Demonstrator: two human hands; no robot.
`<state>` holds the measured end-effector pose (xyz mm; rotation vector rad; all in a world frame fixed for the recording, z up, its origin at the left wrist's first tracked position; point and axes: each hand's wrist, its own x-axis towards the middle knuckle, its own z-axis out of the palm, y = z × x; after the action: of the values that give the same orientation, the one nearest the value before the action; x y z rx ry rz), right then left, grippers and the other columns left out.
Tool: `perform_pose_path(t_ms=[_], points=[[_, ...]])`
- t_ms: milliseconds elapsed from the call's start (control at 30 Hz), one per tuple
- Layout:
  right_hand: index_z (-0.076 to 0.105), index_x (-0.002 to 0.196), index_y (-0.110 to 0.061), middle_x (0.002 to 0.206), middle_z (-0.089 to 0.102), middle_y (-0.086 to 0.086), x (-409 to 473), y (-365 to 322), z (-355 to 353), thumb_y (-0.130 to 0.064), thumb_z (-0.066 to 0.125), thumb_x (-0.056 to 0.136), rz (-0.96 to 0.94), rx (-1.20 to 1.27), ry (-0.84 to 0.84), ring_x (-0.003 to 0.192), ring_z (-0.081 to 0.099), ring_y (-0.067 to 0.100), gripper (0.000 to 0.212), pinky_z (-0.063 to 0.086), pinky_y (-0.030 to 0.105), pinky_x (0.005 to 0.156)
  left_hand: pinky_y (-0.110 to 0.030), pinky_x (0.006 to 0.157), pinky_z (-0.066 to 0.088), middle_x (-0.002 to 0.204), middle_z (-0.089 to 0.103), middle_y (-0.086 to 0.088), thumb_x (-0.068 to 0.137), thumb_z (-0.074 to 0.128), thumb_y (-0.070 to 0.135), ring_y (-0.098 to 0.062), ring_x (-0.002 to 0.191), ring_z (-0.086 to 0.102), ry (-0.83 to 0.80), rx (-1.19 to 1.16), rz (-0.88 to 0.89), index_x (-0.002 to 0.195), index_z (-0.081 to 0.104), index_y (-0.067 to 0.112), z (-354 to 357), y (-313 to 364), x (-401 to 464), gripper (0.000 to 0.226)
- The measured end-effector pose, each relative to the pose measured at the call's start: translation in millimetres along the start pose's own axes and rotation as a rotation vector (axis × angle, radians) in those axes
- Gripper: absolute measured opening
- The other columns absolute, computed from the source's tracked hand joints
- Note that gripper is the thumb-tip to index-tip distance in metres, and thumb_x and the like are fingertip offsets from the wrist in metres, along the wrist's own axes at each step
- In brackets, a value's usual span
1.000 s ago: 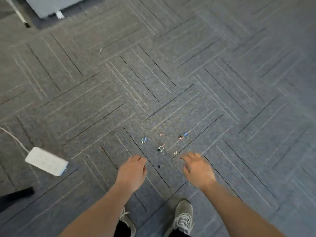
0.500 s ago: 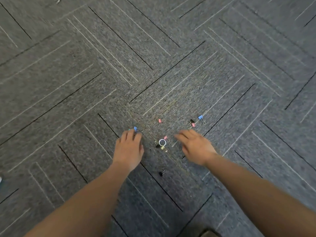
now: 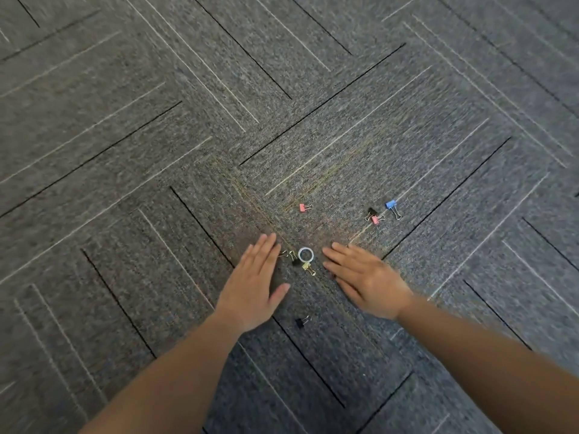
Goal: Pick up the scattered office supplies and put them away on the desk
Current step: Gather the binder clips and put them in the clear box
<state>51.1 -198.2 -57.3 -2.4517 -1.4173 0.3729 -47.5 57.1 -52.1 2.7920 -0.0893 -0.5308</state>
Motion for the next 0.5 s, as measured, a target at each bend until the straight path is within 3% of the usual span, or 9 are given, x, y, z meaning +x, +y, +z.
perform_pose_path(t_ms=[67, 133, 233, 333, 400, 500], points=[[0.054, 0.132, -0.017, 0.143, 0.047, 0.002, -6.2, -4.1, 1.4, -0.028, 0.042, 0.098, -0.016, 0.013, 0.050, 0.138, 0.036, 0.019, 0.037, 0.036, 0.047, 0.110, -0.041, 0.119, 0.004, 0.158, -0.012, -0.004, 0.094, 0.018, 0.060, -0.016, 0.143, -0.020, -0.011, 0.018, 0.085, 0.150, 0.002, 0.010, 4.2, 4.2, -4.9, 0.077], [0.050, 0.135, -0.020, 0.145, 0.045, 0.003, -1.6, -2.2, -4.5, -0.033, 0.038, 0.099, 0.111, -0.008, 0.110, 0.140, 0.032, 0.021, 0.040, 0.028, 0.049, 0.114, -0.041, 0.119, 0.006, 0.159, -0.008, -0.004, 0.091, 0.020, 0.066, -0.017, 0.143, -0.017, -0.011, 0.035, 0.130, 0.150, 0.006, 0.010, 6.2, 7.7, -5.7, 0.083], [0.026, 0.148, -0.030, 0.158, 0.020, 0.001, 11.1, 15.6, -23.3, -0.048, 0.023, 0.100, 0.412, -0.168, 0.063, 0.147, 0.008, 0.024, 0.051, 0.008, 0.050, 0.118, -0.041, 0.119, 0.005, 0.159, -0.002, -0.004, 0.085, 0.019, 0.075, -0.017, 0.144, -0.015, -0.017, 0.038, 0.136, 0.149, 0.008, 0.009, 8.8, 17.0, -5.9, 0.093], [0.007, 0.151, -0.034, 0.160, -0.008, -0.003, 19.4, 40.5, -37.2, -0.061, 0.012, 0.096, 0.628, -0.104, -0.060, 0.145, -0.016, 0.023, 0.061, 0.003, 0.049, 0.118, -0.040, 0.119, 0.004, 0.158, 0.002, -0.005, 0.085, 0.019, 0.076, -0.017, 0.144, -0.013, -0.019, 0.036, 0.127, 0.149, 0.009, 0.007, 13.4, 26.5, -10.0, 0.095], [0.006, 0.152, -0.031, 0.160, -0.008, -0.005, 16.9, 42.2, -38.3, -0.062, 0.009, 0.095, 0.620, -0.026, -0.105, 0.145, -0.017, 0.021, 0.065, 0.006, 0.050, 0.119, -0.040, 0.118, 0.004, 0.158, 0.007, -0.007, 0.087, 0.019, 0.074, -0.017, 0.145, -0.009, -0.001, 0.045, 0.126, 0.148, 0.013, 0.005, 15.5, 28.2, -13.6, 0.092], [0.014, 0.151, -0.026, 0.160, 0.003, -0.003, -6.0, 15.0, -24.2, -0.055, 0.012, 0.099, 0.421, -0.051, -0.123, 0.146, -0.009, 0.020, 0.060, 0.012, 0.051, 0.118, -0.043, 0.118, 0.009, 0.158, 0.010, -0.008, 0.089, 0.018, 0.071, -0.018, 0.145, -0.008, -0.002, 0.045, 0.140, 0.147, 0.019, 0.005, 17.0, 27.1, -17.7, 0.088]])
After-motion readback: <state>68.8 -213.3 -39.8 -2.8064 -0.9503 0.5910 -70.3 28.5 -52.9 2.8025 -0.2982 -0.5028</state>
